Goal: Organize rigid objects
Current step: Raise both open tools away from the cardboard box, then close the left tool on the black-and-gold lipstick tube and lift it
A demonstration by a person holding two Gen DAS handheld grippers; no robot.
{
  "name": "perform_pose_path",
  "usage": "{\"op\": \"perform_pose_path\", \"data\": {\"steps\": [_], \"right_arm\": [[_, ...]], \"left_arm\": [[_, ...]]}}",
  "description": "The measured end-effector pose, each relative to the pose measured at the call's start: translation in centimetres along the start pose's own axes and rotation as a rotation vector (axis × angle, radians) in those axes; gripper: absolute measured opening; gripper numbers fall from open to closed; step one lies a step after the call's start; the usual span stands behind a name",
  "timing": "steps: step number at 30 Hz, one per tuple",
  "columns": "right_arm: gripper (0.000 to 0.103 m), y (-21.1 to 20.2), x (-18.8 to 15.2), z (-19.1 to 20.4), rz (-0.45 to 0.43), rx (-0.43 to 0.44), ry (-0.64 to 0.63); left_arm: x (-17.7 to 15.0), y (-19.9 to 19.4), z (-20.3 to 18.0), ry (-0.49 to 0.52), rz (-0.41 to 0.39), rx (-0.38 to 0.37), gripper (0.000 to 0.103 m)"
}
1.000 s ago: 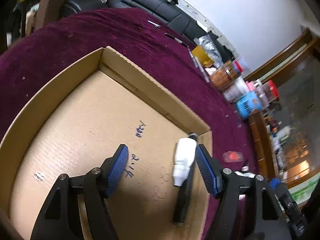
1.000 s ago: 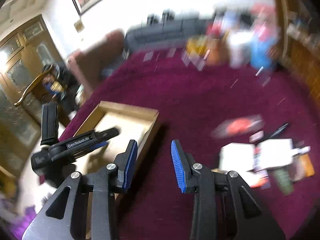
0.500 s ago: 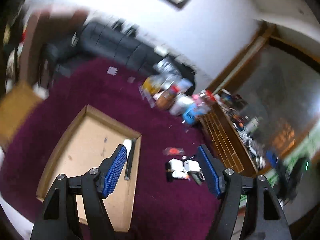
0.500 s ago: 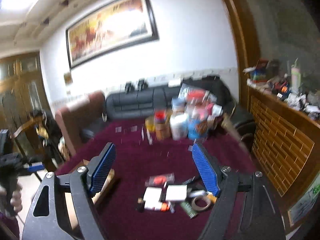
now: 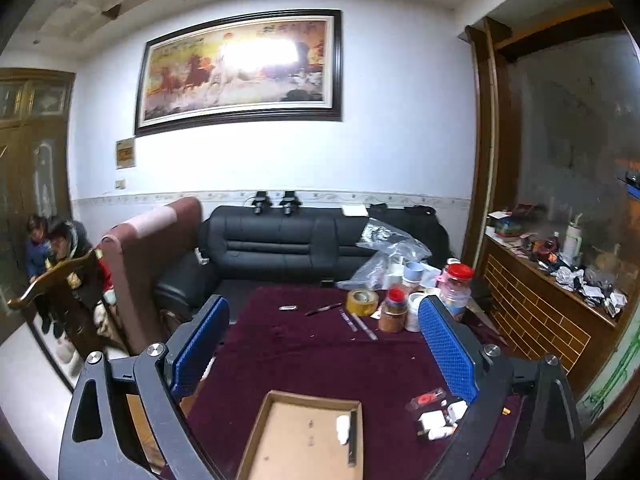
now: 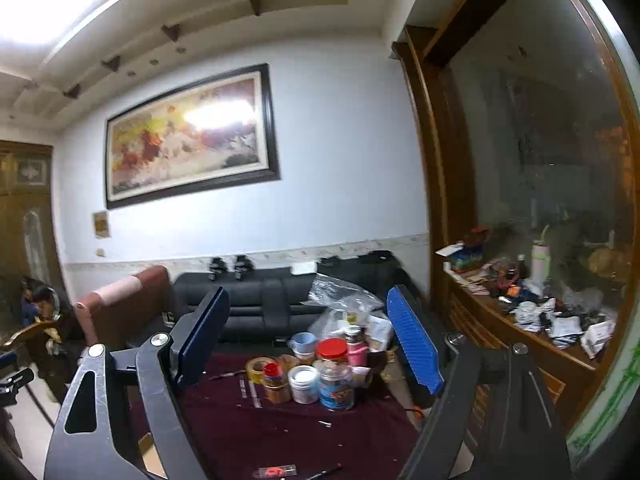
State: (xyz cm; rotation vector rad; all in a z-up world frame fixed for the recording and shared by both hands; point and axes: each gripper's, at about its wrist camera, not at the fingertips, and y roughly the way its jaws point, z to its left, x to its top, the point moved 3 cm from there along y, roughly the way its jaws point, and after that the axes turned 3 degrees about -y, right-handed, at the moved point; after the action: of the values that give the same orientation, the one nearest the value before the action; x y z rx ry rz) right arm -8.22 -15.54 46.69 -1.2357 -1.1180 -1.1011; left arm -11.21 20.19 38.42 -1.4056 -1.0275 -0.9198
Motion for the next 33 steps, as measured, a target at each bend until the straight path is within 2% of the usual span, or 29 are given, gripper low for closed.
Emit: {"op": "perform_pose_path", "data": {"steps": [3,5,6,11,14,17,22,23,24,25,26,27,29,31,33], "right_arm": [[0.082,1.2,-2.8,1.1,0.063,0.034,-0.017],[0.082,2.3,-6.8,1.3,0.13,0.076,-0.014],[0.082,3.3,-9.9,1.6,0.179,0.09,-0.009],[0.082,8.8,-23.2,1.0,0.391,0.131,0.091],[0.081,11.2,-30.0,-0.6,0.463,0.139,0.182],[0.081,13.6,-34.9,-2.4,0.508,0.106,0.25],[0.081,15.8,-38.1,-4.6,0.5,0.047,0.305],[0.081,16.0,-38.5,-4.9,0.491,0.03,0.292],[0.081,16.2,-38.9,-5.1,0.484,0.02,0.28],[0.081,16.2,-39.3,-5.2,0.475,0.011,0.268],[0.081,16.2,-39.8,-5.4,0.465,-0.001,0.257],[0.081,16.2,-40.8,-5.5,0.473,-0.025,0.243],[0.081,17.0,-41.5,-5.8,0.547,-0.02,0.249],[0.081,16.6,-41.0,-6.3,0.502,-0.004,0.274],[0.081,16.2,-41.0,-6.4,0.499,-0.014,0.266]], "left_arm": [[-3.1,3.5,-1.7,-0.032,0.082,-0.14,0.093],[-6.9,6.8,-3.2,-0.07,0.182,-0.233,0.093],[-8.8,8.4,-3.8,-0.083,0.228,-0.252,0.093],[-19.9,16.6,-6.9,-0.164,0.503,-0.305,0.092],[-25.3,18.7,-8.5,-0.187,0.62,-0.288,0.092],[-28.7,20.3,-10.5,-0.171,0.684,-0.251,0.092],[-31.4,22.7,-12.8,-0.121,0.712,-0.196,0.091],[-31.9,23.0,-13.1,-0.104,0.709,-0.186,0.086],[-32.5,23.5,-13.3,-0.086,0.711,-0.182,0.073],[-32.9,24.0,-13.7,-0.066,0.721,-0.182,0.064],[-33.5,24.7,-14.1,-0.046,0.744,-0.181,0.049],[-34.0,25.3,-14.2,-0.046,0.759,-0.184,0.042],[-34.2,25.7,-14.1,-0.063,0.754,-0.202,0.041],[-34.3,25.9,-14.5,-0.028,0.737,-0.184,0.04],[-34.4,25.9,-14.7,-0.014,0.726,-0.171,0.04]]}}
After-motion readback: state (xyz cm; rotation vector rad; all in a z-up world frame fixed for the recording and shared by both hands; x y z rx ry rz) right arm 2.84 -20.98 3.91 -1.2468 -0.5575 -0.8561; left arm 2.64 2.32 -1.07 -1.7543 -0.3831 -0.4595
